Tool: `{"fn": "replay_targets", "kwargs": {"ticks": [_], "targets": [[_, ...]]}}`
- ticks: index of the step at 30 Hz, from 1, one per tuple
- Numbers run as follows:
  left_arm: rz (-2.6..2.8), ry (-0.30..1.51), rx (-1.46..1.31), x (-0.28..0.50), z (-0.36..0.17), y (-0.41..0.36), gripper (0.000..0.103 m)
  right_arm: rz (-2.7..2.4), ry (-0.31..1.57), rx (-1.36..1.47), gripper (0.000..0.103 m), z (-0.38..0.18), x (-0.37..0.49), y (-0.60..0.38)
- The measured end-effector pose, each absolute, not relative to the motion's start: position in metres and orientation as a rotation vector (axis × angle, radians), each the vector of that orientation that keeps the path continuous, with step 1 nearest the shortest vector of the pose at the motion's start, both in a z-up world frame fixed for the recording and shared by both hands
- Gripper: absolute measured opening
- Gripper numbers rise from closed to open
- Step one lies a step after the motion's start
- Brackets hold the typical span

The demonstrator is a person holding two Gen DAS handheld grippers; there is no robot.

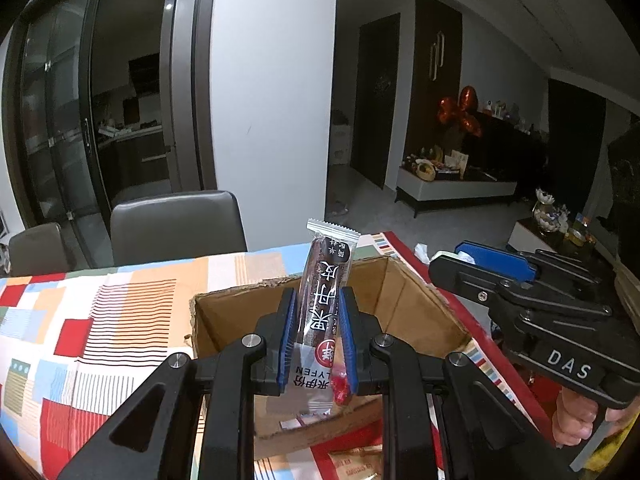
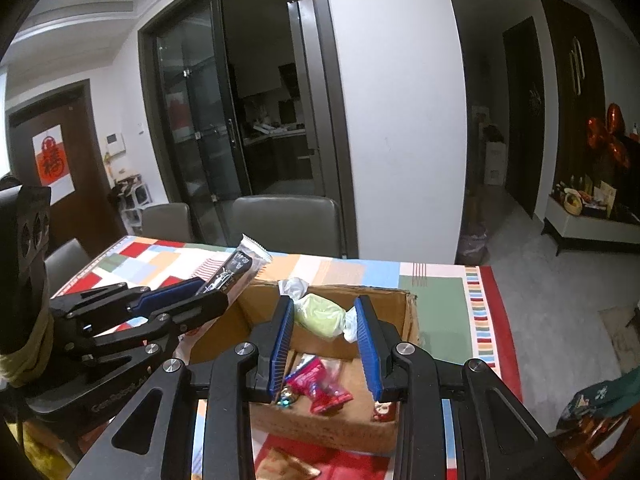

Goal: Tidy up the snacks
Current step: 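Carry the stick snack and green candy over the box and open both tools, then move both tools back toward the biscuit packet and gold bar on the table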

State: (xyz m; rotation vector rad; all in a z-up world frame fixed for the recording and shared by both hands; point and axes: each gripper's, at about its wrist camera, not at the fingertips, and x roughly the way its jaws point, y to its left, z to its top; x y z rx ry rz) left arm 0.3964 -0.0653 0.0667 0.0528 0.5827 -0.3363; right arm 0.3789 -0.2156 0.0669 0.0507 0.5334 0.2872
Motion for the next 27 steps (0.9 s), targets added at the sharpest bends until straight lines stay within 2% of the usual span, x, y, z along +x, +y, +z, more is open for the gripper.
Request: {"fn": "replay_targets", "kwargs": {"ticks": [2,3,4,5,12,23,27], "targets": [[-0.331,0.586,0.049,0.401,0.066,-0.067,0.039,0.265,0.541,0.053,0.037,0.066,0.383,-0.215],[-0.322,0.575,0.050,0.401,0.067,-0.068,0.052,0.260,0.549,0.056,0.050,0.065,0.385,-0.217],[-0.303,0.564,0.048,0.400,0.068,-0.067,0.056,0.242,0.558,0.063,0.057,0.064,0.387,-0.219],[-0.289,0.560,0.044,0.399,0.069,-0.066,0.057,0.230,0.556,0.069,0.061,0.064,0.387,-0.221],[-0.270,0.569,0.050,0.378,0.071,-0.063,0.069,0.232,0.558,0.066,0.061,0.063,0.371,-0.228],[-0.259,0.562,0.084,0.334,0.073,-0.063,0.071,0.223,0.544,0.054,0.061,0.066,0.334,-0.231],[-0.265,0.563,0.096,0.322,0.072,-0.065,0.075,0.224,0.562,0.067,0.061,0.062,0.323,-0.234]]}}
